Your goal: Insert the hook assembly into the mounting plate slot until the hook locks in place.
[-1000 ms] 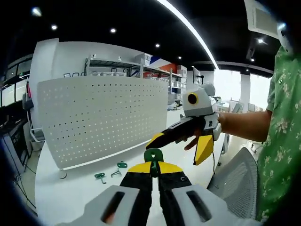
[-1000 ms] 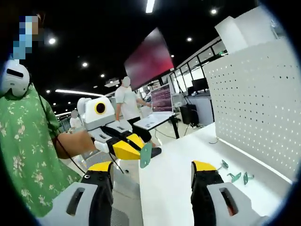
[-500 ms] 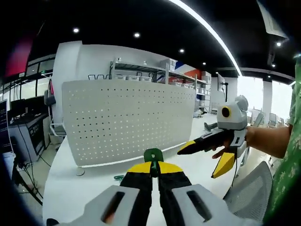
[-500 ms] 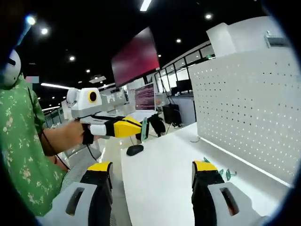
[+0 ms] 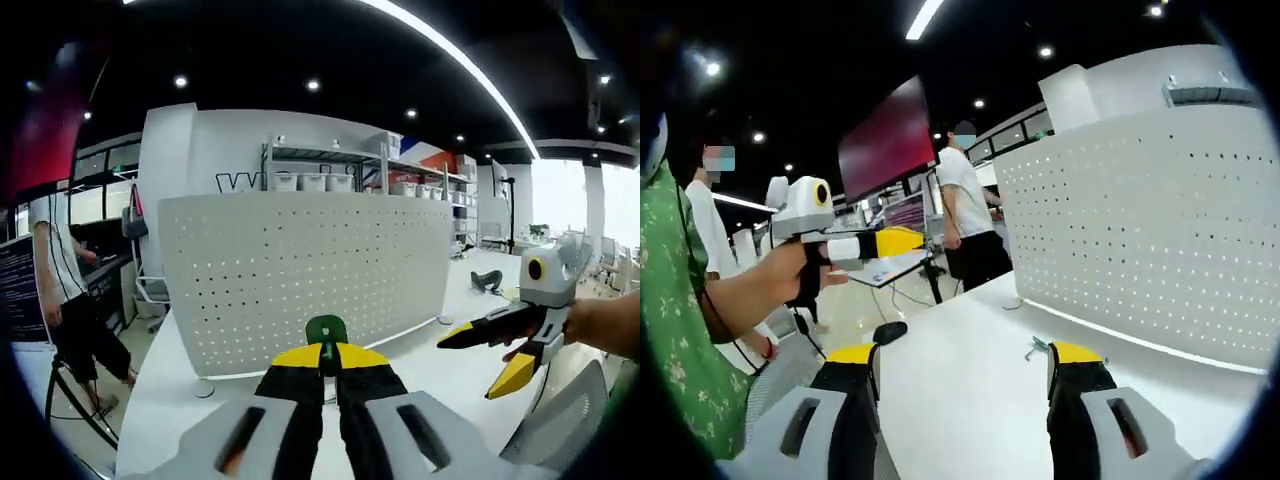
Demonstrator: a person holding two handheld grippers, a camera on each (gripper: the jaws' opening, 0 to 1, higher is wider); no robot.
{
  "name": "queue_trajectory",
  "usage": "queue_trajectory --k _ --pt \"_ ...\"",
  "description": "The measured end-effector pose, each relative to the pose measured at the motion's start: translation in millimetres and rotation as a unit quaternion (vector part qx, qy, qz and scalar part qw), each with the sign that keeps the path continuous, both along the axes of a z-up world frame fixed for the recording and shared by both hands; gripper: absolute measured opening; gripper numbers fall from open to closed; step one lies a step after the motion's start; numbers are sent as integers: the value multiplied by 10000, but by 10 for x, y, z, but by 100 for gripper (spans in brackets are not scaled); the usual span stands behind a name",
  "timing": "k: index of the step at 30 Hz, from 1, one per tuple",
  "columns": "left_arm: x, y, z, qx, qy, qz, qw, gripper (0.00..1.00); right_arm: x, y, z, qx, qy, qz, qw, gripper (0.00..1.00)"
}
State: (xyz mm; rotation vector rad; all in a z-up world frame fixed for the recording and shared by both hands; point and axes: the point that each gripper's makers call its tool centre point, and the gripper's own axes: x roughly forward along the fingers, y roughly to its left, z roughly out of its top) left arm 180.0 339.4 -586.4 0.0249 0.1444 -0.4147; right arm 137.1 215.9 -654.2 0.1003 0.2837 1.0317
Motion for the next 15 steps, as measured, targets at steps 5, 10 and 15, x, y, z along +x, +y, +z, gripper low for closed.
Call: queue_trajectory --k 5,10,15 --pt "188 76 163 61 -170 165 9997 3 3 -46 -68 -38 32 -126 9999 69" --pt "382 168 299 91 -282 309 9991 3 21 -90 -75 -36 14 -201 9998 69" --pt "582 262 421 125 -370 426 9983 3 19 -109 -117 -84 60 -222 9997 70"
